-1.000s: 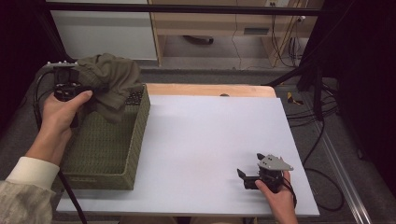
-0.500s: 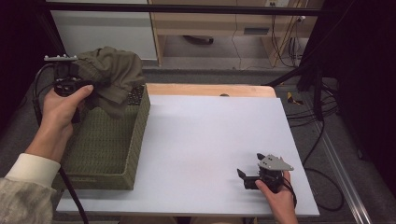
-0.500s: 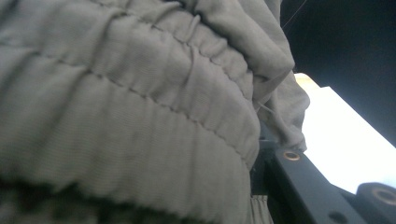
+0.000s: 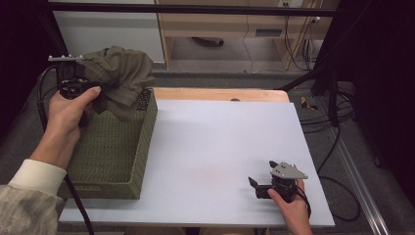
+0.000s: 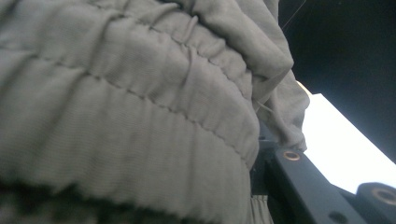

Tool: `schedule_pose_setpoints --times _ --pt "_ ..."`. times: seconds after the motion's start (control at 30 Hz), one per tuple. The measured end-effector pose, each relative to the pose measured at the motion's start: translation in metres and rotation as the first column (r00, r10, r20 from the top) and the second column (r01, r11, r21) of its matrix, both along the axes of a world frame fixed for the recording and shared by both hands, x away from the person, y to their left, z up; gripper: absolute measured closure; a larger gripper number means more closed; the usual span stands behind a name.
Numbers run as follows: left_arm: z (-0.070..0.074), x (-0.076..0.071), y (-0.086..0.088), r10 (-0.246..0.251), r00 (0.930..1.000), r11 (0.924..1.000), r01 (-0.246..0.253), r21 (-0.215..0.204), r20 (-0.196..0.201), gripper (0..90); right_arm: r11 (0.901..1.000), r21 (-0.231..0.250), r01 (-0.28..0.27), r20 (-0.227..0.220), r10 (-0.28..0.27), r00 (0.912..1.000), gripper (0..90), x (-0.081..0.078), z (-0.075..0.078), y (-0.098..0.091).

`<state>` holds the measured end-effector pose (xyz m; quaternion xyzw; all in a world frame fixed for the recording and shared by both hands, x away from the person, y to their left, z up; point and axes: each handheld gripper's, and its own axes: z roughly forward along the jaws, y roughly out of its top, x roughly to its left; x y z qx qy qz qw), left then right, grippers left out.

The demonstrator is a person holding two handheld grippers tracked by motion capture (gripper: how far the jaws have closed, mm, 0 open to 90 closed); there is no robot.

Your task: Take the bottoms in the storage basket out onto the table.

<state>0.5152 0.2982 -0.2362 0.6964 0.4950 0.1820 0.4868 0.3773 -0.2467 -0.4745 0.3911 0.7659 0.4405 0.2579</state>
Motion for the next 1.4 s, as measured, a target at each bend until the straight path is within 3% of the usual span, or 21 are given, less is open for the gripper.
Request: schedule_pose_setpoints --times 0.93,1.4 --pt "0.001 0.004 -0.031 -0.047 0.9989 0.9989 0.047 -0.006 -0.003 74.5 1.0 0.0 -0.002 0.002 0.002 1.0 4.7 0.0 0.0 -0.001" --pt "-0.001 0.011 -0.063 -0.087 0.9961 0.9961 0.087 -0.011 -0.008 74.4 1.0 0.002 -0.003 0.004 0.003 1.0 4.7 0.0 0.001 -0.001"
